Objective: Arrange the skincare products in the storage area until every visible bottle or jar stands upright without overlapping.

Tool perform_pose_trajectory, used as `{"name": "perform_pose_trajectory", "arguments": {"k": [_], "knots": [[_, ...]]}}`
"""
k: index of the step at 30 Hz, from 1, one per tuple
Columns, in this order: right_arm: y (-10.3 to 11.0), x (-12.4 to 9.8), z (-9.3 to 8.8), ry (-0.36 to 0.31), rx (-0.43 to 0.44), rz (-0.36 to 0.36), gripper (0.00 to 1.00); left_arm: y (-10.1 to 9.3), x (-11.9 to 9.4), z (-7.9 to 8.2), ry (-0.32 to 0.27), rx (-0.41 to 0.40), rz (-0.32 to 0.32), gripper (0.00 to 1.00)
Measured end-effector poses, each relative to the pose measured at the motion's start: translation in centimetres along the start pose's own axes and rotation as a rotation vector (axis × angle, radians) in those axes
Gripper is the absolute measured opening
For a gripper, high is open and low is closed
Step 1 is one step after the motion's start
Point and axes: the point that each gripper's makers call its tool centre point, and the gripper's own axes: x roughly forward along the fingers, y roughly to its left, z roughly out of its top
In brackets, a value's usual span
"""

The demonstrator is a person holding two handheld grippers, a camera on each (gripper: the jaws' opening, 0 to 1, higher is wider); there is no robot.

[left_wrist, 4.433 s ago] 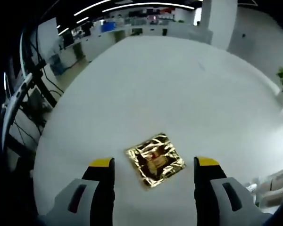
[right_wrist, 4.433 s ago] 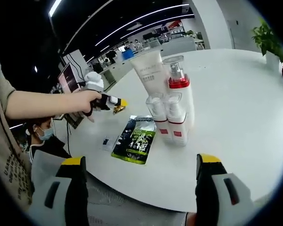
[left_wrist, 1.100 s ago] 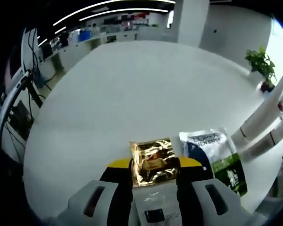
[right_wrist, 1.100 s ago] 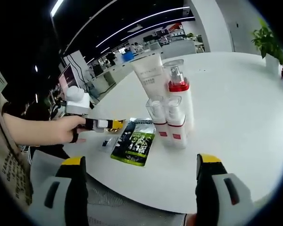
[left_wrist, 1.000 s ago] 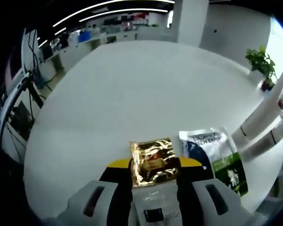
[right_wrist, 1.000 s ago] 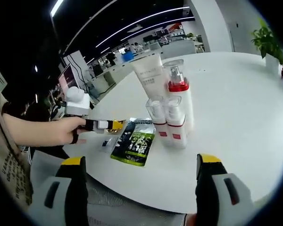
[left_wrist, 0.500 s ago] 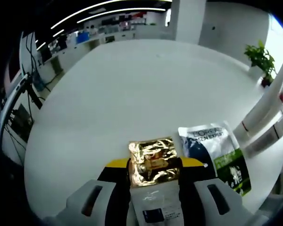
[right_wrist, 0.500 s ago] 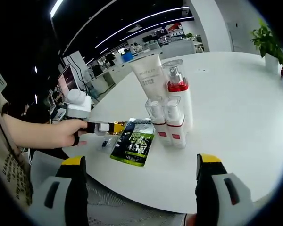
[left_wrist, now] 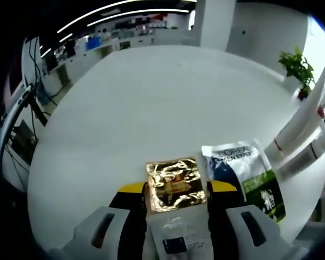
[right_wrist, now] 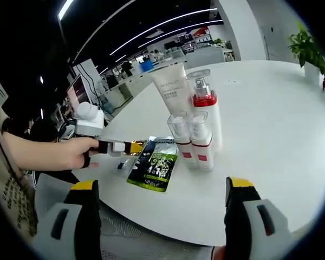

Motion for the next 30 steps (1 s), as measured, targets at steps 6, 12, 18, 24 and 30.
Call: {"name": "perform_pose_trajectory", "arguments": {"k": [6, 12, 18, 24, 30], "knots": [[0.0, 0.0, 0.1, -0.005, -0.007, -0.001, 0.97, -0.4, -0.9, 0.4, -0.014, 0.015, -0.05, 0.48], [0.1, 0.0, 0.2, -0.01, -0.019, -0.001, 0.97, -0.3, -2.8, 0.8, -0.038, 0.066, -0.085, 0.56], [0.1, 0.1, 0.2, -0.009, -0.034, 0.0, 0.97, -0.7, -5.2, 0.7, -0.059, 0.102, -0.153, 0.67], [0.0, 0.4, 0.1, 0.001, -0.048, 0.001, 0.98, -0.6, -6.9, 0.4, -0.08, 0.08, -0.222, 0.74], [0.7, 0.4, 0.1, 0.01, -0.08, 0.018, 0.99, -0.3, -8.8, -0.3, -0.091, 0.117, -0.266, 0.84]]}}
